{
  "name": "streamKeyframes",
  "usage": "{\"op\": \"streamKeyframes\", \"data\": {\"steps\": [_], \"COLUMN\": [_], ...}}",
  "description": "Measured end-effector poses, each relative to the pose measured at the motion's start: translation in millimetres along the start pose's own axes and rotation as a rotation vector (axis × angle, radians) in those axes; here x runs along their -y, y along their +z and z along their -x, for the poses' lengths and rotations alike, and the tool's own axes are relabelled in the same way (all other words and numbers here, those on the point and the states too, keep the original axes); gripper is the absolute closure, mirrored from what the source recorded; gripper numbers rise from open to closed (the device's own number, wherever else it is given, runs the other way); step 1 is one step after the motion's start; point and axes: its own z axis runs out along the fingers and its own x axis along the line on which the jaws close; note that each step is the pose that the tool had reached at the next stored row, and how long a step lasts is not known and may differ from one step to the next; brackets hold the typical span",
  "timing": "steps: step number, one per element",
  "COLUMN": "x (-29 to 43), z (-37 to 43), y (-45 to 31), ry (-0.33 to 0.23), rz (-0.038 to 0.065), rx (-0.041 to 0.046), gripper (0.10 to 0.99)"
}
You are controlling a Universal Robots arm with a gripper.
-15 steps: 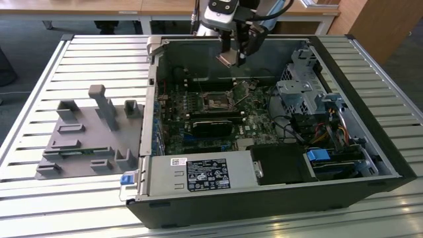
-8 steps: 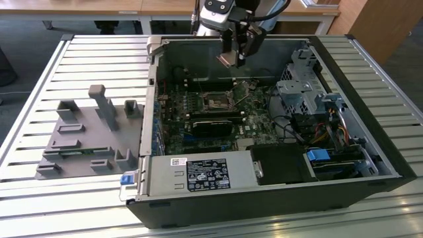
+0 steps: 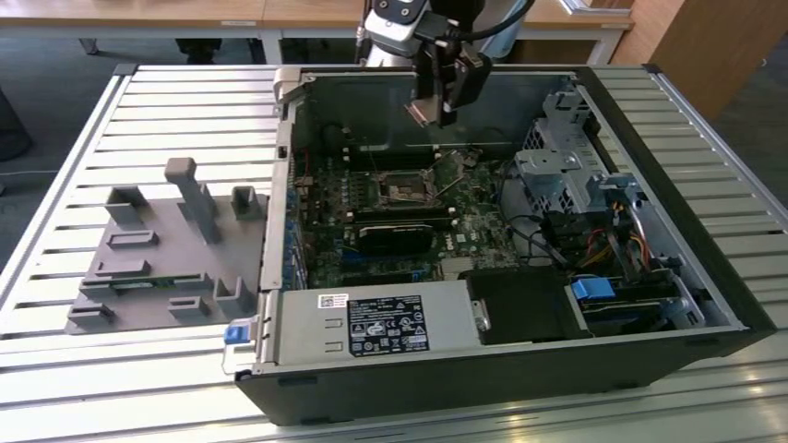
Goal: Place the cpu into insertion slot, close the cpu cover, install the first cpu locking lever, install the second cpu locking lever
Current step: 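Place the cpu into insertion slot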
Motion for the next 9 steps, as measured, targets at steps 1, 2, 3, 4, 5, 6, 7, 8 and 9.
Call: {"op": "streamKeyframes", "data": {"steps": [1,2,3,4,5,6,7,8,9], "x": [0.0,0.0,0.0,0.0,0.0,0.0,0.0,0.0,0.0], "z": [0.0,0.0,0.0,0.0,0.0,-0.1,-0.1,-0.1,-0.1], "y": [0.1,0.2,0.4,0.5,0.6,0.8,1.0,1.1,1.3], "ry": [0.012,0.024,0.036,0.048,0.06,0.073,0.085,0.099,0.113], "rz": [0.0,0.0,0.0,0.0,0.001,0.001,0.001,0.001,0.001], "rx": [0.0011,0.0021,0.0032,0.0043,0.0052,0.0063,0.0073,0.0084,0.0095], "gripper": [0.549,0.549,0.549,0.549,0.549,0.549,0.549,0.549,0.549]}}
